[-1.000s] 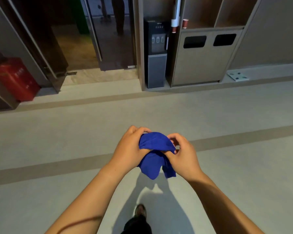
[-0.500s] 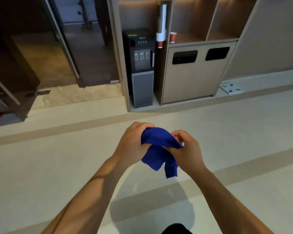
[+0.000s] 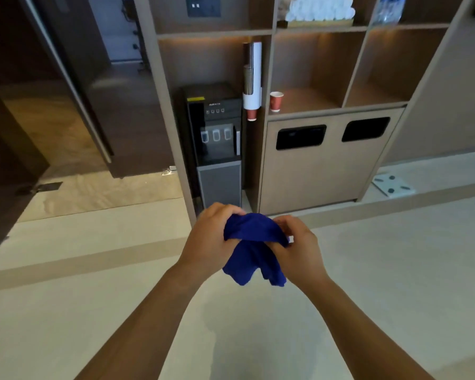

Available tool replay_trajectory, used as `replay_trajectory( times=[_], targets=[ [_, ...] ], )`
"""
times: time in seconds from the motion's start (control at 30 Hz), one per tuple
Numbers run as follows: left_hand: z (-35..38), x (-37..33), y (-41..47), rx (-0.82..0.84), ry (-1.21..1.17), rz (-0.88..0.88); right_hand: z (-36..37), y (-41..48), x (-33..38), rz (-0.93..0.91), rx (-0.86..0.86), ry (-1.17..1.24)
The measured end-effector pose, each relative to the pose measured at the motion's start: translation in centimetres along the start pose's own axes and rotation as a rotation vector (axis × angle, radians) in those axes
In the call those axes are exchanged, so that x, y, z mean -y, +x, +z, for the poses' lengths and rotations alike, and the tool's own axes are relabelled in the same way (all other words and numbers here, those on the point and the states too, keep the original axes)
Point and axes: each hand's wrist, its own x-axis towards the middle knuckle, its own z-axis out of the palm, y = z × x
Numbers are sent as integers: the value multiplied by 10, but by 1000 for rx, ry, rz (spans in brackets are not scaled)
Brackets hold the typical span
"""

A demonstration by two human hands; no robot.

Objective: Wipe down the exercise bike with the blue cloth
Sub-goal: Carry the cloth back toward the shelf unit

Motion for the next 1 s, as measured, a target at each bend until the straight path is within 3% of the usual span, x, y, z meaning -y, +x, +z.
replay_trajectory(
  times=[0.3,0.53,1.0],
  targets=[
    [33,43,199,-54,-13,52,-5,202,-50,-30,-28,-29],
    [32,93,371,14,45,148,8,377,-77,-98,-110,7],
    [-43,127,619,-434,168,355,26,660,-46,-294,-169,145]
  ],
)
